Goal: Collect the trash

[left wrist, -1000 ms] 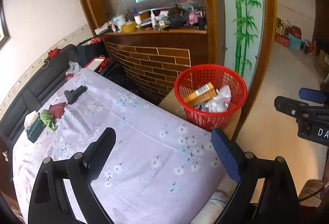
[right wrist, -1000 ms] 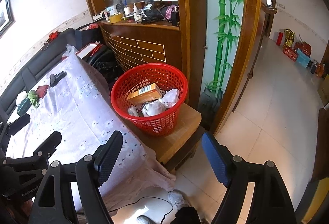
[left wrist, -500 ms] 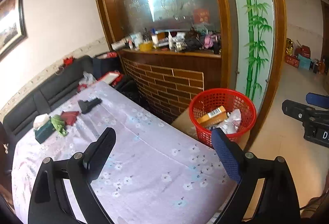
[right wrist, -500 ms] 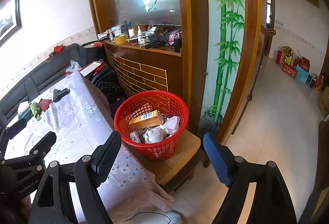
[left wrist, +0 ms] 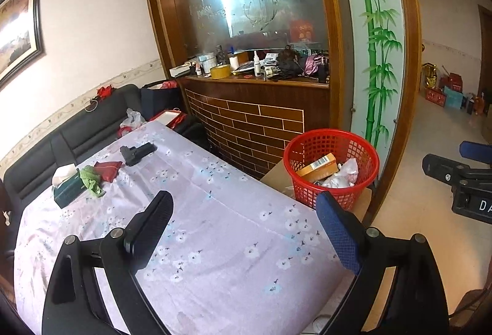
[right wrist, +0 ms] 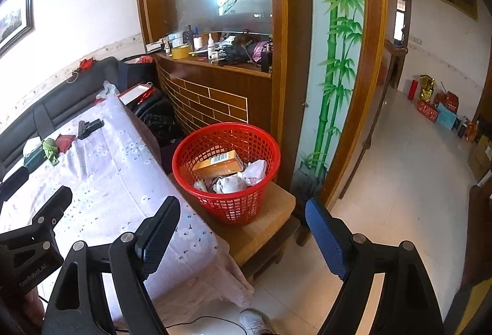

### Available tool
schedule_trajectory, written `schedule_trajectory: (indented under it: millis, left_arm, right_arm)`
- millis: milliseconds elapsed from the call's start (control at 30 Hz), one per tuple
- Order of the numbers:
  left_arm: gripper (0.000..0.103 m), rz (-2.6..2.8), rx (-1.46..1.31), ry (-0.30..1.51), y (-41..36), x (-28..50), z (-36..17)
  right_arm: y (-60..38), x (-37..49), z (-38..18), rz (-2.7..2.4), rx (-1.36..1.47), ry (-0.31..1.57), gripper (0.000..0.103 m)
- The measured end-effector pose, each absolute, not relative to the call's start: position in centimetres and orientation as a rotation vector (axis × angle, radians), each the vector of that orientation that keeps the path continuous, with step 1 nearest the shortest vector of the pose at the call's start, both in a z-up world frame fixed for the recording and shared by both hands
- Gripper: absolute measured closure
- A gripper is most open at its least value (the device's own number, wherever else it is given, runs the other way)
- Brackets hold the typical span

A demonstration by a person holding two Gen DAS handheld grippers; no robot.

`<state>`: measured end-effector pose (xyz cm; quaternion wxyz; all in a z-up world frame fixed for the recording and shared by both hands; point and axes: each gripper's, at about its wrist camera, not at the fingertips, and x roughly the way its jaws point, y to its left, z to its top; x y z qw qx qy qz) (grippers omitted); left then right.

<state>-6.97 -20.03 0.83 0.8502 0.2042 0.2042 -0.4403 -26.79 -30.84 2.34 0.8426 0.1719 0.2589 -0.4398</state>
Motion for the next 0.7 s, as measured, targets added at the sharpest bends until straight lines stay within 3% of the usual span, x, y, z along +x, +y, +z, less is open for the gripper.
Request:
schedule_trajectory:
  millis: [700]
  left_arm:
    - [0.01, -0.933, 0.457, 0.426, -20.0, -7.7, 1.3]
  right_arm:
    - [-29.3, -27.7, 3.4, -0.937, 0.313, 0.484, 0.015]
